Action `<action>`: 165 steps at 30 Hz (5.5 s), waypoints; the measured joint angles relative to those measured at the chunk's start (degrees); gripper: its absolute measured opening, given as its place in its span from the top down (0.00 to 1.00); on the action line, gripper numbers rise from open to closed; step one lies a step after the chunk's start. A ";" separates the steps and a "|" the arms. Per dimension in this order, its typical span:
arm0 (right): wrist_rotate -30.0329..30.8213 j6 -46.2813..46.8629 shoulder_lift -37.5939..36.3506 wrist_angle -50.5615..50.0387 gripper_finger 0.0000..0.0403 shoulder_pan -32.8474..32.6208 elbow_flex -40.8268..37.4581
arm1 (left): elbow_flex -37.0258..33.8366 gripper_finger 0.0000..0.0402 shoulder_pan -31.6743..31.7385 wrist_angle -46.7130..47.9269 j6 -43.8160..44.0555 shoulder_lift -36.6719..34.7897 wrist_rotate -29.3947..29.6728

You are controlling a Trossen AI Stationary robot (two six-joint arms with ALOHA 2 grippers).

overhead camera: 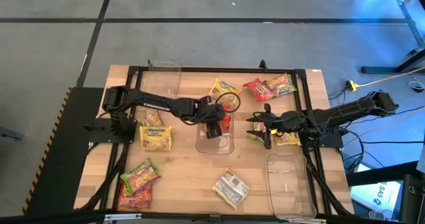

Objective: Sort Maruchan noodles
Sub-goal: Put the top orange noodle pack into the middle transparent bin

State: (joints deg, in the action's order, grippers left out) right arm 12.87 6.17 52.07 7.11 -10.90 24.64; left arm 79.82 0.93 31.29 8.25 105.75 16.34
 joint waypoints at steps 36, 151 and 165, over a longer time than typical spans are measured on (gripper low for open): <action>12.87 -1.58 0.22 8.15 0.49 1.82 0.07 | -43.50 0.56 -8.00 -76.34 -7.65 -23.17 -5.51; 27.11 -36.13 17.31 -11.97 0.92 -21.82 16.22 | -48.80 0.40 -5.00 -82.70 23.69 -22.84 -12.03; 46.07 -82.40 31.03 8.70 0.92 -26.51 16.22 | -46.42 0.38 -1.42 -82.49 37.97 -22.82 -25.01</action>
State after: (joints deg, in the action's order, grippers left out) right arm 58.94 -76.23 83.10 15.81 -37.41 40.86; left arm 33.41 -0.49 -51.21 46.22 82.94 -8.67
